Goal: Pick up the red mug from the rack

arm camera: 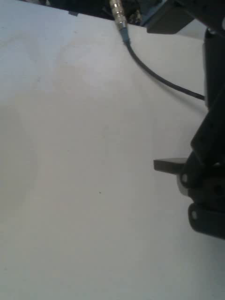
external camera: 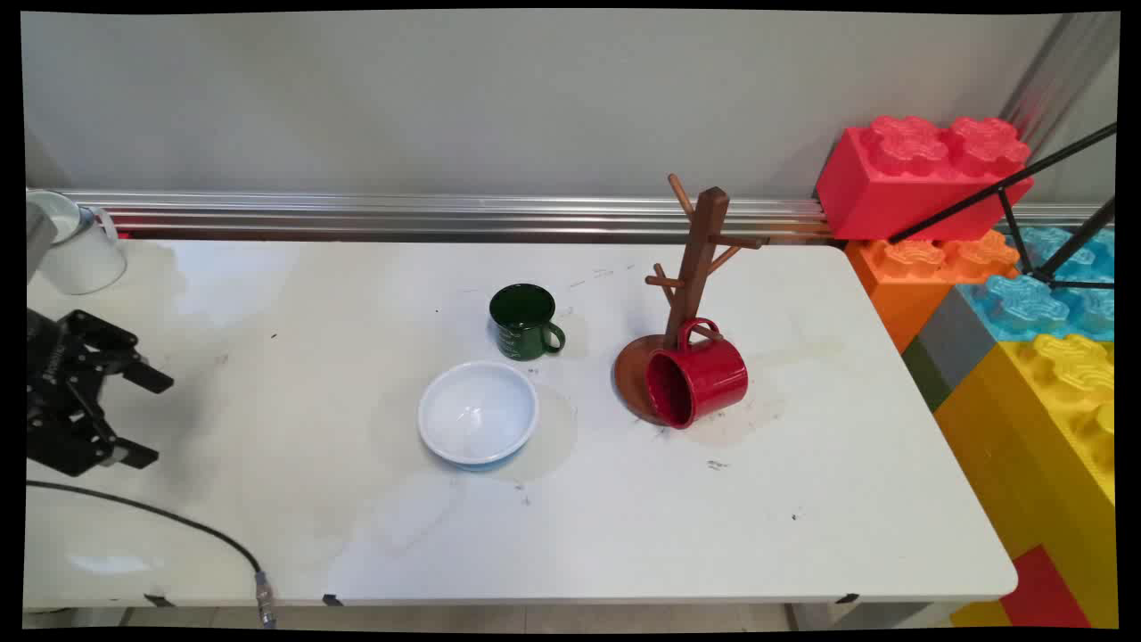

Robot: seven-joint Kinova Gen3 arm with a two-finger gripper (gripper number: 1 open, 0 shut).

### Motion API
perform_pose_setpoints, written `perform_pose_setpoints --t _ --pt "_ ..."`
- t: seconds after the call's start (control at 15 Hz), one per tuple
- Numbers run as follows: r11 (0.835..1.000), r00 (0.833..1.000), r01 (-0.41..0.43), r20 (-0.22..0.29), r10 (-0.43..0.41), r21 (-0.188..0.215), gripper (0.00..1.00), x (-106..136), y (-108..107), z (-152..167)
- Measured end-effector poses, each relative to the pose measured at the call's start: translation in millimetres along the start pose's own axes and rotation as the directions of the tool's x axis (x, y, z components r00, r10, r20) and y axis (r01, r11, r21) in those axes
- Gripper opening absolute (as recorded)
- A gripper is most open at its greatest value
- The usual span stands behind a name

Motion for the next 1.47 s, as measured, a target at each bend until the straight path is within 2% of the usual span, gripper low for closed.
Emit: perform_pose_setpoints --t 0.2,0.33,0.47,0.67,0.93,1.2,1.47 --pt "1.000 0.999 0.003 -0.045 -0.004 -0.013 1.00 6.8 -0.2 10.4" --pt "1.000 0.995 0.008 -0.098 -0.010 -0.021 1.00 19.4 0.4 19.7" --pt "0.999 0.986 0.024 -0.164 -0.027 -0.024 1.00 36.6 0.3 29.4" --pt "0.998 0.970 0.045 -0.237 -0.052 -0.035 1.00 55.0 1.5 39.7" --pt "0.994 0.924 0.078 -0.368 -0.103 -0.080 1.00 84.2 4.7 54.9" --pt "0.990 0.886 0.092 -0.445 -0.130 -0.106 1.00 100.5 4.5 63.5" --pt "0.986 0.852 0.102 -0.500 -0.154 -0.130 1.00 112.9 5.0 70.5"
